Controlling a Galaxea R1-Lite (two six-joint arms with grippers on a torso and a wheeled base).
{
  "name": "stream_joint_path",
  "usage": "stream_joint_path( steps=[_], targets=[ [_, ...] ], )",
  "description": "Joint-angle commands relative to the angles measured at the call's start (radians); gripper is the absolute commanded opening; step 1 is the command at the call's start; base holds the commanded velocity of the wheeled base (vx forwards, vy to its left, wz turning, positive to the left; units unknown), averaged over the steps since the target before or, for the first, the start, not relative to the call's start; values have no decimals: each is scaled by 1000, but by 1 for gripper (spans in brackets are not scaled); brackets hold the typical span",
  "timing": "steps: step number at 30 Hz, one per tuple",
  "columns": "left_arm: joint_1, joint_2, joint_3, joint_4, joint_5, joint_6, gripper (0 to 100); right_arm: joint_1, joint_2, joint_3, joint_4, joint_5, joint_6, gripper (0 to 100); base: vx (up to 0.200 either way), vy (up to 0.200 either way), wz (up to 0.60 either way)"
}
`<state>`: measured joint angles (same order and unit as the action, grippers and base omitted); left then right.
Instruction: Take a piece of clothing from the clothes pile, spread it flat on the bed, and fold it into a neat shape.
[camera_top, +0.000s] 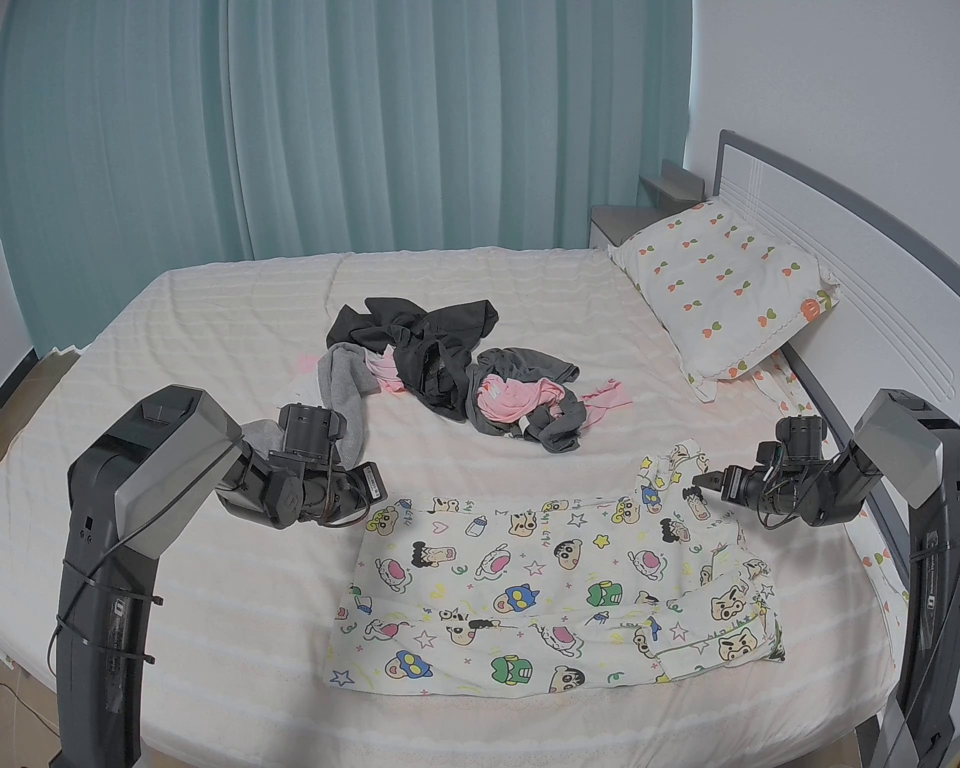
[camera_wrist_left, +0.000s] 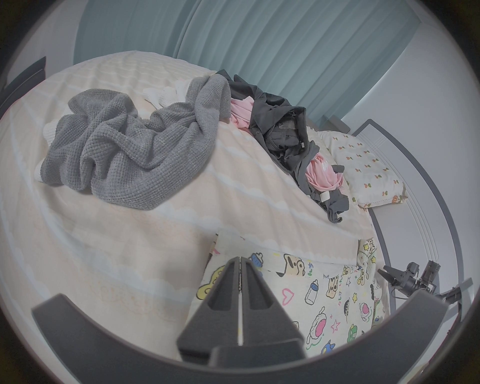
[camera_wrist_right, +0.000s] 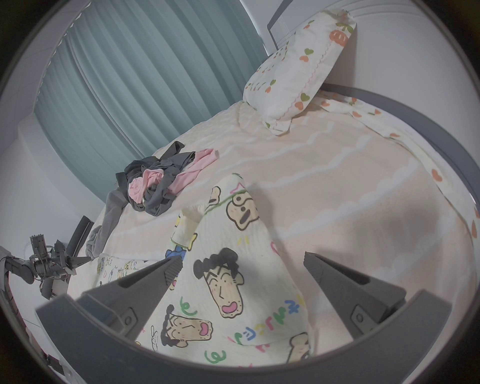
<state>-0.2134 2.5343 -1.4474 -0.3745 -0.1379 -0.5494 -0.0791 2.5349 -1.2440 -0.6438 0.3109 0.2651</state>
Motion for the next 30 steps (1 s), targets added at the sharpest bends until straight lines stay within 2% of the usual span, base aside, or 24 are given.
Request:
stream_joint_path(
  steps=[1, 9, 15, 16, 25, 30],
  targets=[
    [8, -5, 10, -1, 0, 2, 0, 2, 54, -25, 4, 19, -4, 100, 0, 0, 0],
    [6, 14, 25, -9, -8, 3, 0, 7, 67, -52, 47, 47, -4, 100, 0, 0, 0],
    [3, 66, -21, -12, -14, 23, 0, 9, 65, -34, 38, 45, -3, 100, 0, 0, 0],
    [0, 77, -37, -12, -14, 23, 100, 7, 64, -28, 38, 45, -3, 100, 0, 0, 0],
    [-6, 152, -131, -7, -14, 23, 100, 12, 64, -25, 38, 45, -6, 100, 0, 0, 0],
    [-12, 155, -137, -4, -14, 23, 100, 13, 64, -25, 36, 45, -6, 100, 0, 0, 0]
  ],
)
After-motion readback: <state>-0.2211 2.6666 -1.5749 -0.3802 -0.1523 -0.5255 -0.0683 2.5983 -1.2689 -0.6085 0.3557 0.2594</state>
